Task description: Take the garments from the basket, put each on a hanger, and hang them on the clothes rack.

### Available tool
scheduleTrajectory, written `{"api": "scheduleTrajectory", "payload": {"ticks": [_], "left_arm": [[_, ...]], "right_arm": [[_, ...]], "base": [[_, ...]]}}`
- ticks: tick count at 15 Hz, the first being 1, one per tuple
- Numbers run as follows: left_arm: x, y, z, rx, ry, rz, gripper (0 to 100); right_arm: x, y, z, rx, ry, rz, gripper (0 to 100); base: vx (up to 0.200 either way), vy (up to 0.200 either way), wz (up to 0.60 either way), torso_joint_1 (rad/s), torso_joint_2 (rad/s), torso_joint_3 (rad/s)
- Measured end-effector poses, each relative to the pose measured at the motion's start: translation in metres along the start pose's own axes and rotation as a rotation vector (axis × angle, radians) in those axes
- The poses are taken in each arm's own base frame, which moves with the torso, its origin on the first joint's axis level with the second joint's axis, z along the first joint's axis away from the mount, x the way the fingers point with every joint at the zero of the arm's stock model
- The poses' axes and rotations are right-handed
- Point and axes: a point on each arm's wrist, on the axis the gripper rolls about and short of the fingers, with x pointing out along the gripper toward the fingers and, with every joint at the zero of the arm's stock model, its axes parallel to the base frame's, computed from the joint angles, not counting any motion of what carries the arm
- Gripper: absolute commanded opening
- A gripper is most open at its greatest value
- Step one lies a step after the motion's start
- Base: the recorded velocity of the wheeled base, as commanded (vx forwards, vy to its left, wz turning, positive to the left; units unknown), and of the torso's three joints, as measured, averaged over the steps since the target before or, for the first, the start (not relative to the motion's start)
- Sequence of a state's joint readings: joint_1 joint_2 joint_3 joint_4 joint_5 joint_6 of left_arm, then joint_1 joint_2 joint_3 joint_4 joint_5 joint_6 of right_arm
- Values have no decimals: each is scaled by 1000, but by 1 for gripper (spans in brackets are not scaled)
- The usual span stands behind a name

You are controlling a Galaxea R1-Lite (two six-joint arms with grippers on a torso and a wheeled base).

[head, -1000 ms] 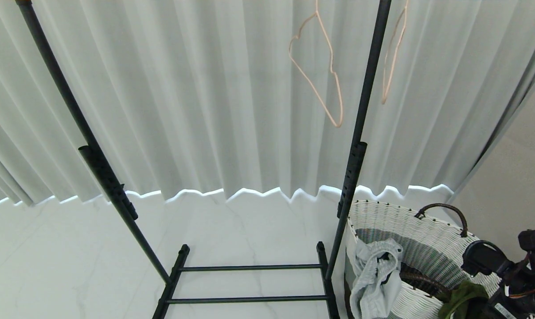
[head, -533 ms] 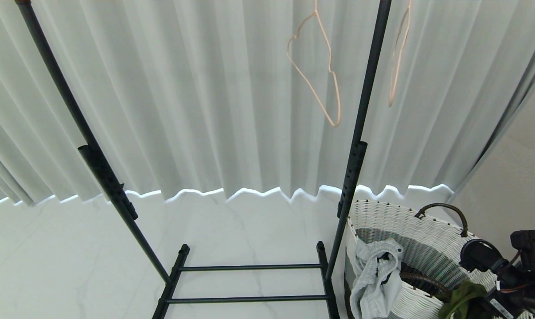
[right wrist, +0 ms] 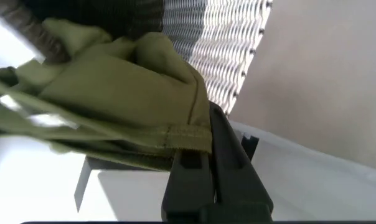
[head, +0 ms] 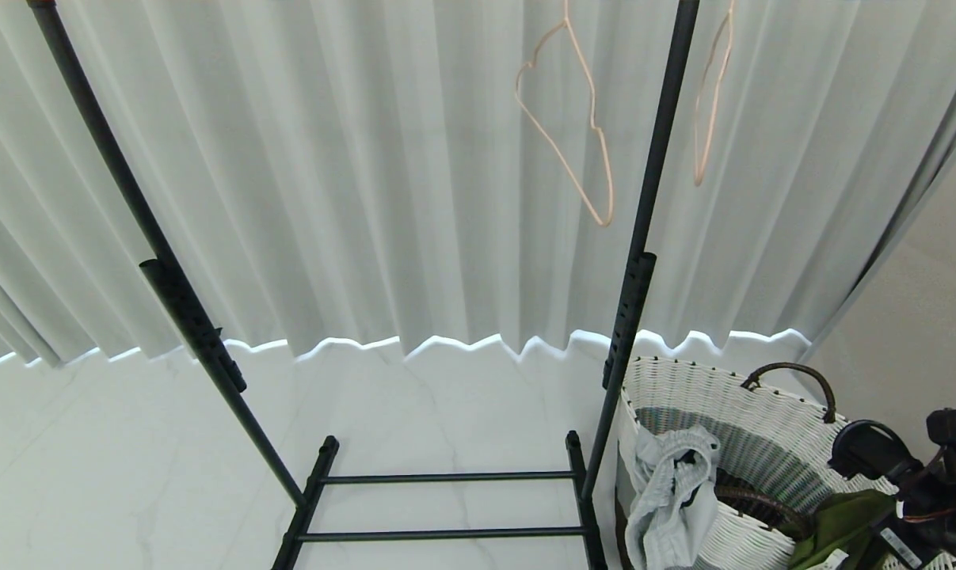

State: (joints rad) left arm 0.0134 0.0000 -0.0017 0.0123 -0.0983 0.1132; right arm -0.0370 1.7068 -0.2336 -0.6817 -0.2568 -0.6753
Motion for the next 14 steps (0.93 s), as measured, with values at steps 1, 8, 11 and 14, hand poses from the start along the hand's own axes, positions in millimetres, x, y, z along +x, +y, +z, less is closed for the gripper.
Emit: {"api": "scheduleTrajectory", "payload": {"ticks": [1, 8, 11, 14], "left_arm": [[0, 0, 0, 0, 0, 0, 100], [0, 0, 0, 5, 0, -1, 100], [0, 0, 0, 7, 0, 0, 100], [0, 0, 0, 4, 0, -1, 100]], "right_arm": [[-9, -2, 0, 6, 2, 4, 0], [-122, -40, 43, 165, -32, 112, 0], [-184, -59, 57, 220, -215, 110, 0], [-214, -69, 55, 246, -342, 82, 0]], "base": [[0, 0, 0, 0, 0, 0], [0, 0, 0, 0, 0, 0], [0, 0, 0, 0, 0, 0], [0, 0, 0, 0, 0, 0]]}}
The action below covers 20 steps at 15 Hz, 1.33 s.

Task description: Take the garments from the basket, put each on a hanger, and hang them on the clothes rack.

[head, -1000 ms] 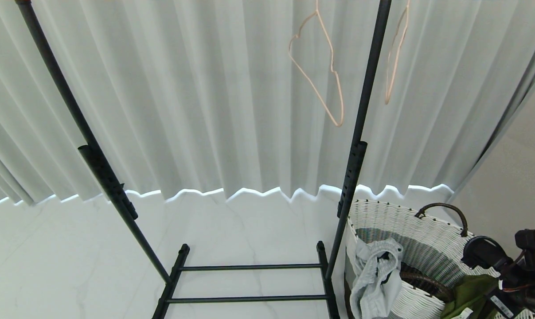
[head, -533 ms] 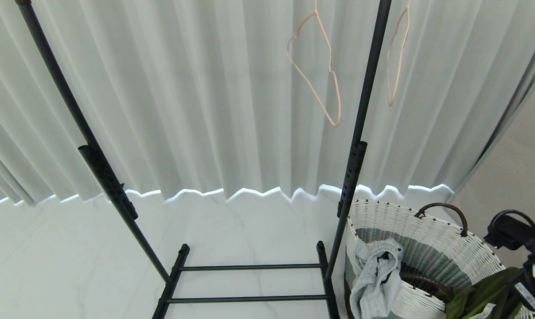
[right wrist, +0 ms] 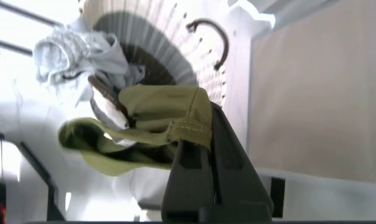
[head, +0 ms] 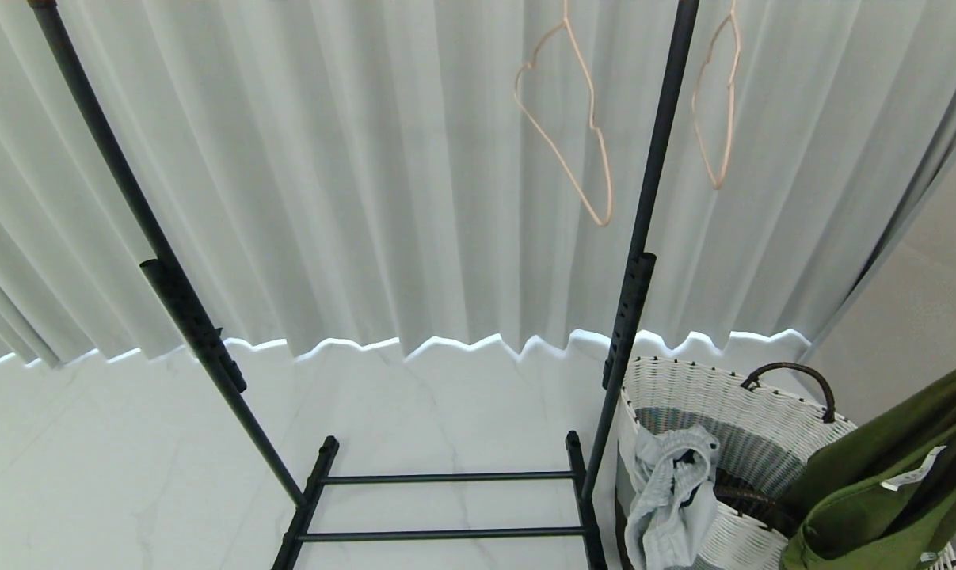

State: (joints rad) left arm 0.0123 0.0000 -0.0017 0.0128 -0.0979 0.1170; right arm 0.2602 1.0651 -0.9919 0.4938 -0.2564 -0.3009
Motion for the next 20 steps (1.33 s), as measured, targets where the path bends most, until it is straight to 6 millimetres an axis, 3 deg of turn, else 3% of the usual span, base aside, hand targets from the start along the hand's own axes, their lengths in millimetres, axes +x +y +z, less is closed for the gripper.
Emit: {"api": "scheduleTrajectory", "payload": {"ticks": [7, 11, 20], "left_arm": [[0, 0, 0, 0, 0, 1, 100], [0, 0, 0, 2, -1, 1, 100], [0, 0, 0, -2, 0, 1, 100]], "right_arm": [[-16, 1, -5, -22, -60, 13, 0], [-17, 2, -5, -25, -64, 19, 0], [-16, 3, -7, -29, -61, 24, 0]], "base": [[-200, 0, 0, 0, 3, 4], [0, 0, 0, 0, 0, 0], [0, 200, 0, 5, 2, 4]]}}
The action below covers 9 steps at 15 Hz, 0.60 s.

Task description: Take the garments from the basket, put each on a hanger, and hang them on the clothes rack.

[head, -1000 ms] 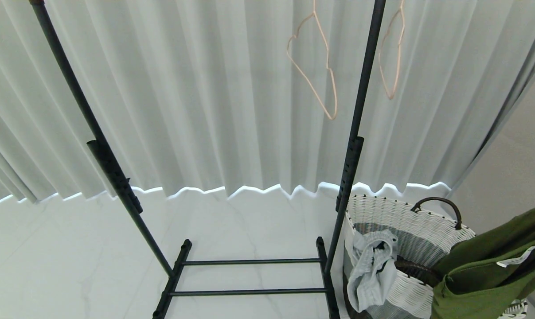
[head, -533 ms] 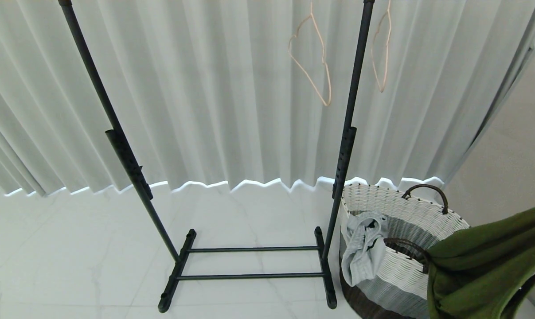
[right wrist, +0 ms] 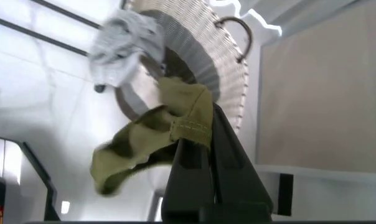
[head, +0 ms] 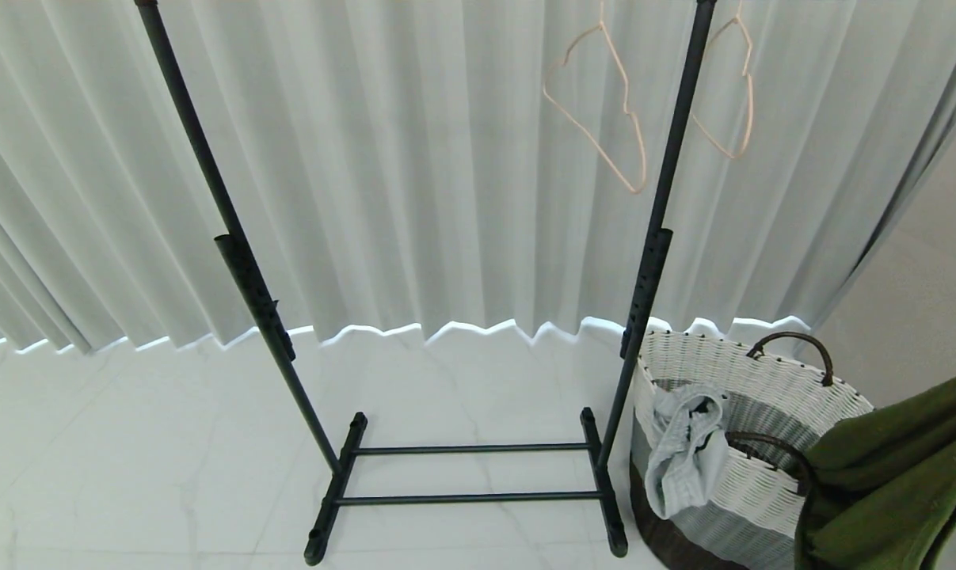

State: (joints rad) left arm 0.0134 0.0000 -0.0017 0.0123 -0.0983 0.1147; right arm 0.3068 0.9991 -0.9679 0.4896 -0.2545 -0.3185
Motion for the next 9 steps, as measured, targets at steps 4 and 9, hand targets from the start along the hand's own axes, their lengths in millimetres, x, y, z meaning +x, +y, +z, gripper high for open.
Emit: {"api": "scheduleTrajectory", "payload": {"ticks": [4, 9], "left_arm": [[0, 0, 0, -1, 0, 0, 100], [0, 0, 0, -4, 0, -2, 100]], "right_arm": [[0, 1, -1, 0, -2, 16, 0], [-1, 13, 0, -30, -82, 269, 0]], "base": [[0, 0, 0, 0, 0, 0], [0, 0, 0, 0, 0, 0]]}}
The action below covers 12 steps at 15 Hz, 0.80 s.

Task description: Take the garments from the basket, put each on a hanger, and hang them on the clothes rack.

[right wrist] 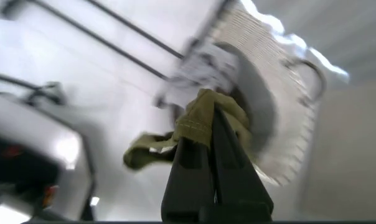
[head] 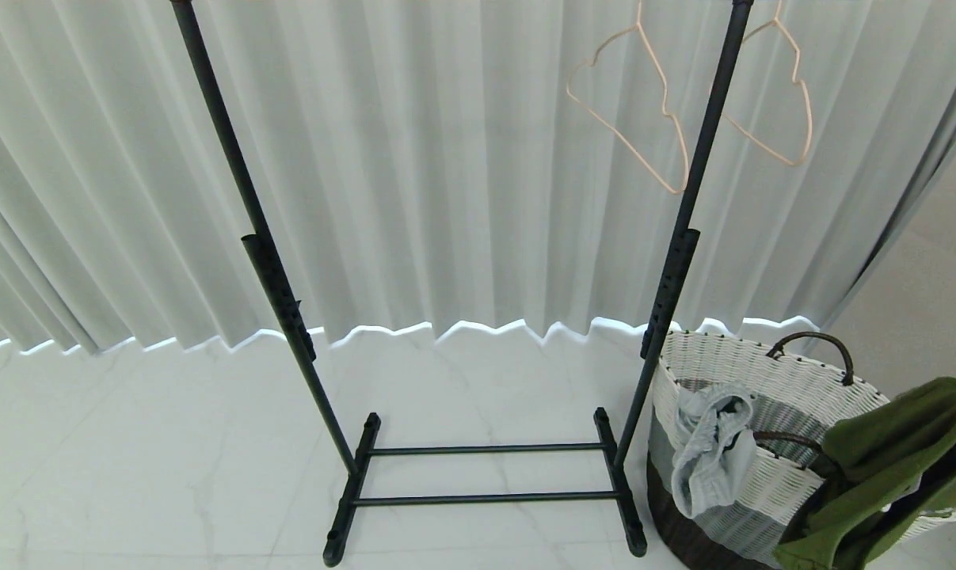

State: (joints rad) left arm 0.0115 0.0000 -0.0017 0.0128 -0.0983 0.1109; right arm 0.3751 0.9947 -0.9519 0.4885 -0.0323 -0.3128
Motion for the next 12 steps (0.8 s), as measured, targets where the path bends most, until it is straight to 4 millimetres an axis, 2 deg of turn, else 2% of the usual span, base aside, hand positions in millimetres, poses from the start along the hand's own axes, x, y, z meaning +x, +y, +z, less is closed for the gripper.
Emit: {"api": "scheduleTrajectory", "payload": {"ticks": [5, 12], "left_arm": [[0, 0, 0, -48, 2, 9, 100], [0, 0, 0, -76, -3, 19, 100]], "right_arm": [[-3, 6, 2, -15, -70, 187, 0], [0, 6, 8, -27, -171, 191, 0]], "base": [[0, 0, 0, 0, 0, 0], [0, 0, 0, 0, 0, 0]]}}
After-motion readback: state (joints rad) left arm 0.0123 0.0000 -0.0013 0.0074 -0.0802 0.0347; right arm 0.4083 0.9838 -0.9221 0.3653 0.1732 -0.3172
